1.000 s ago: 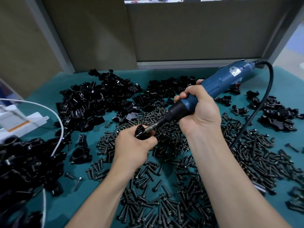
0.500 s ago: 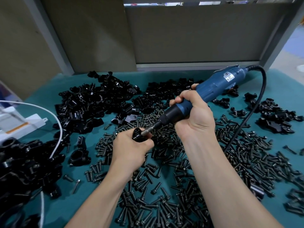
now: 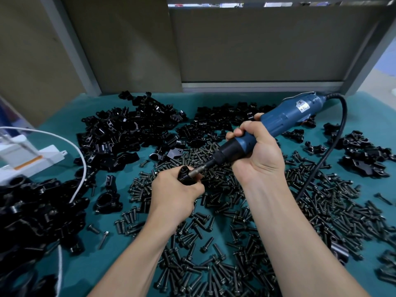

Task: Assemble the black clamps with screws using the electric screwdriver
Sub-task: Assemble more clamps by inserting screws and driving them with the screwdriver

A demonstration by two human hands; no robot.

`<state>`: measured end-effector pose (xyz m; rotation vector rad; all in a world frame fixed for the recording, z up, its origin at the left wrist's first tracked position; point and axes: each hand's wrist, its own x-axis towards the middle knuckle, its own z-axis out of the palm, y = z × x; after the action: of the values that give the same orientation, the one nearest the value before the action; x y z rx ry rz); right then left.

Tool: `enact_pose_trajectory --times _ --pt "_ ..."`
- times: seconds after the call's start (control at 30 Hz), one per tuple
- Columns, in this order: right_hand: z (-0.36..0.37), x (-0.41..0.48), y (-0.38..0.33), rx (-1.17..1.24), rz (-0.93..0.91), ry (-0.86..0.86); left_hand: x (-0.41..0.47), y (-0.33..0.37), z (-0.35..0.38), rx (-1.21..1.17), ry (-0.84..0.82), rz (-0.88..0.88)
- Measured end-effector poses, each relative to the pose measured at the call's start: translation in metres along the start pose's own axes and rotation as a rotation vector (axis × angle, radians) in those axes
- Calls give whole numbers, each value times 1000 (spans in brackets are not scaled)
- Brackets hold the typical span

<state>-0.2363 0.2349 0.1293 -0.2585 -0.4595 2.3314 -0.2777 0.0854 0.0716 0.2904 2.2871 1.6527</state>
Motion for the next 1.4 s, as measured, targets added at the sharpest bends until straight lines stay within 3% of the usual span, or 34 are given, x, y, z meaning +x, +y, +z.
enact_pose_trajectory --times 0.17,0.67,0.9,1.13,1.3,1.4 --pt "-1 0 0 6 9 -10 -3 3 0 -17 -3 -7" --pt "-5 0 -12 -7 46 -276 -6 9 0 -27 -49 -28" --pt "-22 9 -27 109 119 -22 -10 15 8 148 -87 40" --pt "-28 7 -28 94 143 -55 -16 20 8 253 31 32" --pt "-26 12 -30 57 144 -58 -12 25 2 269 -68 -68" --pt "-30 12 -22 66 163 4 -11 28 1 487 -47 -43"
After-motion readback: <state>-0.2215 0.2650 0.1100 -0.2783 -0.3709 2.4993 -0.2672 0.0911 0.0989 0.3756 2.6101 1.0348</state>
